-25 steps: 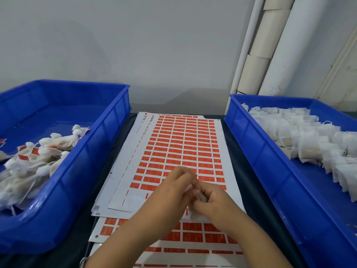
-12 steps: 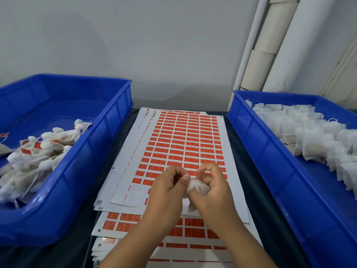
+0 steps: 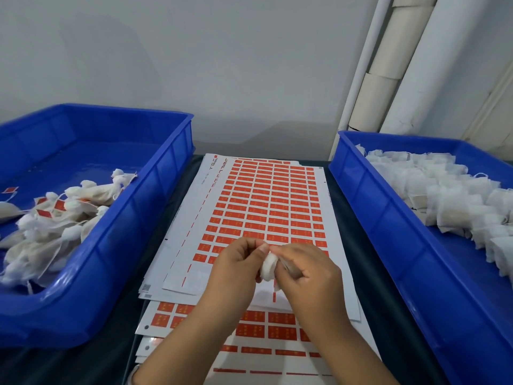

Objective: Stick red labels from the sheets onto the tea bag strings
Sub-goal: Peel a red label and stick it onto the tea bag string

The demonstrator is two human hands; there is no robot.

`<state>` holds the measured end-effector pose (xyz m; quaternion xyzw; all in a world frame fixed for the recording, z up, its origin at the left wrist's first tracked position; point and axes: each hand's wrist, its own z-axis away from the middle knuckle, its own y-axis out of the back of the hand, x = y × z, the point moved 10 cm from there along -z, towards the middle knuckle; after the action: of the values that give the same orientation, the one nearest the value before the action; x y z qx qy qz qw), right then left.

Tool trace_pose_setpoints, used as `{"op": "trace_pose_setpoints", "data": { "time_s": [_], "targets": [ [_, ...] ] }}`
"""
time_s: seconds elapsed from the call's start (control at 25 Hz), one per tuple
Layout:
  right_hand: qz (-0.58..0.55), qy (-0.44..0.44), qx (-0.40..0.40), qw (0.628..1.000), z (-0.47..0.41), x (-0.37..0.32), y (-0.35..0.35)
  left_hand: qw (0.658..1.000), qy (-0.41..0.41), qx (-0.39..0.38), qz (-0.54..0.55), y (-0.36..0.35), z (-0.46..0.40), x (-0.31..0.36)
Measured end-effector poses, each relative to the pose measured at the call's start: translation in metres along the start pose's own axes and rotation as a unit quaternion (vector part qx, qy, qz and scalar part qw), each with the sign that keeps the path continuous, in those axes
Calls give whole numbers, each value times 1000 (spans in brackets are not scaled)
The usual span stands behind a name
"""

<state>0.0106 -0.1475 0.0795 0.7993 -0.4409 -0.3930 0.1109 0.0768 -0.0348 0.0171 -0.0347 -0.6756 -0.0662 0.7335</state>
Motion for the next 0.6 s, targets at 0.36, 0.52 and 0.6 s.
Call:
{"op": "trace_pose_setpoints", "data": {
  "time_s": [0.36,0.52,0.6],
  "targets": [
    [29,-85,-76,993,-3,11,-12,986,31,-34,161,0,3,-4],
    [-93,-255,-183,945,6,41,-32,999,-19,-36,36,7,2,4],
    [-203,-333,-228,892,16,47,-42,999,-28,-3,38,12,2,4]
  ]
}}
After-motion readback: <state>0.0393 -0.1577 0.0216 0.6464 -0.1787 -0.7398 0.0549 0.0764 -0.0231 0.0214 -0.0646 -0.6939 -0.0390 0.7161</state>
